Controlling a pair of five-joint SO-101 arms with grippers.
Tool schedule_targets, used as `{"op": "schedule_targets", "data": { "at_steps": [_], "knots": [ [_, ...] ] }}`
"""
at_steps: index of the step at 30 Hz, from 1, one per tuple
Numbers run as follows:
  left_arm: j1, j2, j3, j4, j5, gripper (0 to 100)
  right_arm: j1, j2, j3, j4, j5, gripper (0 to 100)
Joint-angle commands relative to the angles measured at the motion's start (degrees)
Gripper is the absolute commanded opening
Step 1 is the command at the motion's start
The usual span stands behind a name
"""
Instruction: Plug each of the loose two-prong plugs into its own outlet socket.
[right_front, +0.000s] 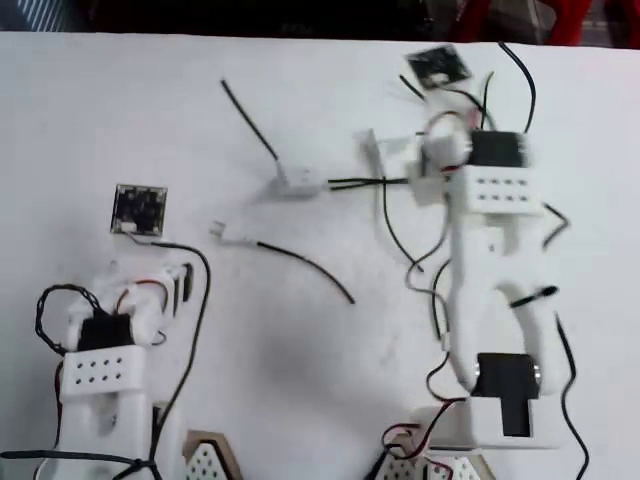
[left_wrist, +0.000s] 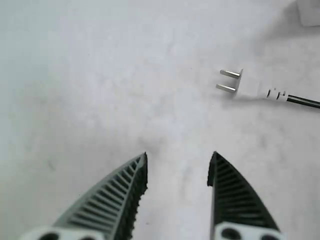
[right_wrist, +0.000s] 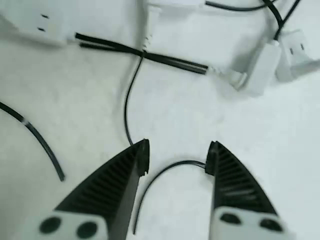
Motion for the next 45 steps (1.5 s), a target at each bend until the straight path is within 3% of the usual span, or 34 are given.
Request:
{"op": "schedule_targets", "data": {
  "at_steps": [1, 6, 13, 20, 29, 36, 45],
  "knots": [
    [-0.4, -1.36, 0.0, -1.14, 0.09, 21, 6.02, -0.57, 1.49, 0.84, 8.88, 21.6],
    [-0.31, -1.36, 0.09, -1.14, 0.09, 21, 10.86, 5.49, 4.75, 0.75, 21.54, 34.1],
    [-0.31, -1.36, 0.09, -1.14, 0.09, 21, 15.25, 13.85, 4.4, -0.22, 40.09, 34.4],
    [-0.31, -1.19, 0.09, -1.14, 0.09, 21, 18.77, 19.47, 4.4, -7.25, 47.74, 34.4],
    [-0.31, -1.1, 0.09, -1.14, 0.09, 21, 21.14, 25.19, 4.4, -7.6, 49.49, 32.4],
    [-0.31, -1.1, 0.09, -1.14, 0.0, 21, 21.76, 28.0, 4.48, -8.13, 49.14, 1.7],
    [-0.31, -1.1, 0.09, -1.14, 0.0, 21, 25.54, 21.93, 4.57, -9.71, 49.41, 1.8]
  ]
}}
